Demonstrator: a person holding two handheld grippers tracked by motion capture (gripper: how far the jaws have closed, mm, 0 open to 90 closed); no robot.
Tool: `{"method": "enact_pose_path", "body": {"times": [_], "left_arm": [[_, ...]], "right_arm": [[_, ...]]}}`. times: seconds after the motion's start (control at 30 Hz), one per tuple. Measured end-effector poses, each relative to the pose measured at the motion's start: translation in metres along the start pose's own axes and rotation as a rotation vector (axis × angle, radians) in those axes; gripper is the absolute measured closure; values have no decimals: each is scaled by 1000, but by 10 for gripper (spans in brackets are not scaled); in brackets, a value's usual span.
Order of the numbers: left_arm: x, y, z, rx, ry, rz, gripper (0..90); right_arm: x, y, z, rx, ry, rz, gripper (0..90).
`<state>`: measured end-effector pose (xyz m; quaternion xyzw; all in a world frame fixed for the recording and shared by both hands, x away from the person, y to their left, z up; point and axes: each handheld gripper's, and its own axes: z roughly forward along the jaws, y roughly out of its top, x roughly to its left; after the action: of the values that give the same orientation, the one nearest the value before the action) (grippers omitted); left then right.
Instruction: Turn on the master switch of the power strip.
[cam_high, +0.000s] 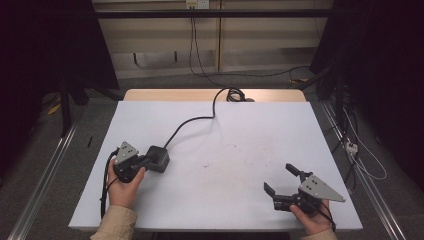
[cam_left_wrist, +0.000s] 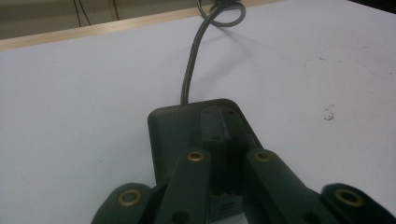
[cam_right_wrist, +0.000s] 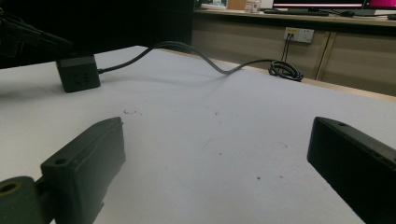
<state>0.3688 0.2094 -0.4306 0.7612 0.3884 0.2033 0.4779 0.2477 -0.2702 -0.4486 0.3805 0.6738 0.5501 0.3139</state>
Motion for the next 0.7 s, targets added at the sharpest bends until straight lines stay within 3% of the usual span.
{"method": "enact_pose_path", "body": {"times": [0.7], "left_arm": [[-2,1,0,8,14,-4,900]], "right_arm": [[0,0,-1,0,-1,-6,35]]}}
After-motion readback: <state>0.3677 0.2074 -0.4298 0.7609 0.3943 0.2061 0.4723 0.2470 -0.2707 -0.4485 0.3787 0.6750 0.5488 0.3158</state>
